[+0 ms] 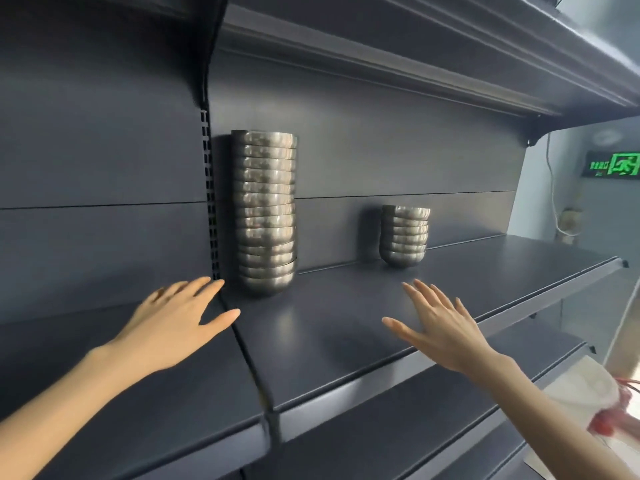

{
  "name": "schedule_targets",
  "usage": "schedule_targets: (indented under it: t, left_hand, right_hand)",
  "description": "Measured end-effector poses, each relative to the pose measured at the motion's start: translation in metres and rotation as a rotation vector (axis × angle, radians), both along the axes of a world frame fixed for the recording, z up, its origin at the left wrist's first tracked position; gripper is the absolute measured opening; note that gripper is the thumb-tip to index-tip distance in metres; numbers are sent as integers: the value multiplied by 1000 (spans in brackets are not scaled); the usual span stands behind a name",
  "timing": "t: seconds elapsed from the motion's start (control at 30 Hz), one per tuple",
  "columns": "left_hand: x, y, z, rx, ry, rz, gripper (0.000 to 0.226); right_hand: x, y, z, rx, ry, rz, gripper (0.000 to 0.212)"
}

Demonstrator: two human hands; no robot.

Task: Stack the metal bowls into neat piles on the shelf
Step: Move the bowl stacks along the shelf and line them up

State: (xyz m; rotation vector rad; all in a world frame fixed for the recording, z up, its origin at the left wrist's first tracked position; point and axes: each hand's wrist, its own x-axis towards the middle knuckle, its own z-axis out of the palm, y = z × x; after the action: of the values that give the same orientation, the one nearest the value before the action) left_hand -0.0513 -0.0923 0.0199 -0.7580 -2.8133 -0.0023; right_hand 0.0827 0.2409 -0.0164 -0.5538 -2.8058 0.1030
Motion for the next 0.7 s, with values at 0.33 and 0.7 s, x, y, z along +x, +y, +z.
schedule_targets:
  t: [0.33,0.7]
  left_hand:
    - [38,126,-10,93,-29,22,72]
    - [8,257,2,164,-46,-53,70]
  right_hand:
    - [8,114,2,8,-24,99,93]
    - [-28,201,13,-19,-11,170,93]
